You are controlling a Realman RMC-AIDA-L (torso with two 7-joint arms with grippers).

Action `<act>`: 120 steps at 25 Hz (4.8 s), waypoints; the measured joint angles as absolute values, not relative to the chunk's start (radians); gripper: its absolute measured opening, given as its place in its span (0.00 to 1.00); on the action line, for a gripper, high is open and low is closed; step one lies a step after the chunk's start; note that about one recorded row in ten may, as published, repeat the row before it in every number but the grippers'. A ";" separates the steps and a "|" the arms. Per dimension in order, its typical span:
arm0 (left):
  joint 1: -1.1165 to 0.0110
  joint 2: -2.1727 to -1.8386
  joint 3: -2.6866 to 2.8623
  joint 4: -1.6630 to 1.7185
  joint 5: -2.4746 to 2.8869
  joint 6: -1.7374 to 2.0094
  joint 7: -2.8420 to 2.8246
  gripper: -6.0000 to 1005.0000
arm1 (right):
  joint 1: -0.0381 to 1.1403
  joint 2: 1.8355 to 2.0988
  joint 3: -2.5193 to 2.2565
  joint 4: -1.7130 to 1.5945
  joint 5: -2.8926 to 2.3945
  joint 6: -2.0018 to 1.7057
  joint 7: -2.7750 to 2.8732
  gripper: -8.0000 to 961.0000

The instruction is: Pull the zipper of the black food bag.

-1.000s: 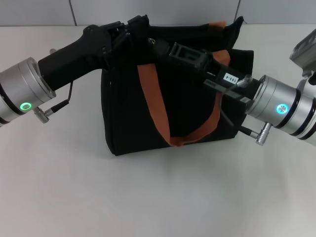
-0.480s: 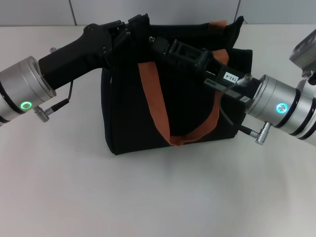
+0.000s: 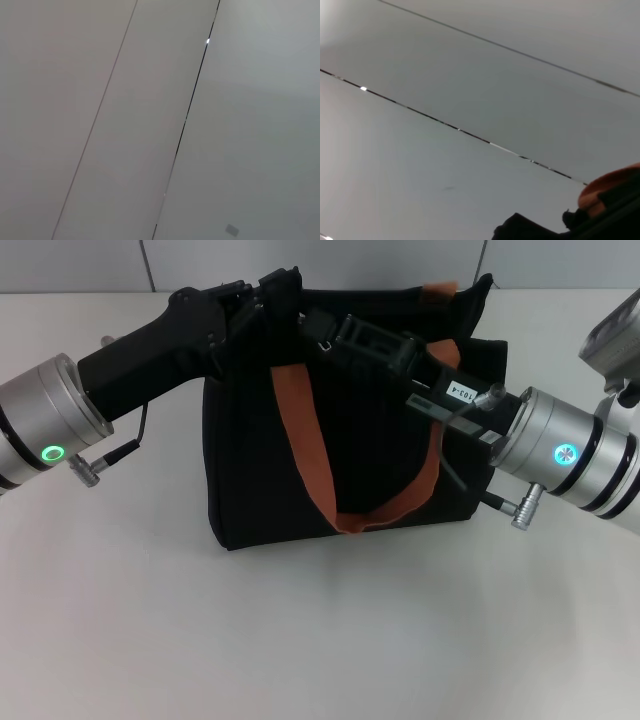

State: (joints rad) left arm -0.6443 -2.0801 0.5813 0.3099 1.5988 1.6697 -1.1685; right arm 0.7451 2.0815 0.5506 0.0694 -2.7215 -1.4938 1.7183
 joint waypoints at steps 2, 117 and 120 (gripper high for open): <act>-0.644 -2.080 0.581 0.310 1.598 1.670 -1.168 0.05 | 0.749 2.081 0.547 0.073 -2.722 -1.499 1.721 0.52; -0.620 -2.072 0.578 0.322 1.546 1.659 -1.159 0.05 | 0.580 2.069 0.738 -0.004 -2.703 -1.452 1.645 0.01; -0.620 -2.072 0.578 0.322 1.544 1.649 -1.157 0.05 | 0.567 2.073 0.767 -0.003 -2.703 -1.505 1.602 0.01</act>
State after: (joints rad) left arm -0.6197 -2.0724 0.5781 0.3223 1.5438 1.6488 -1.1573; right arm 0.5667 2.0729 0.7674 -0.0032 -2.7030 -1.5050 1.6016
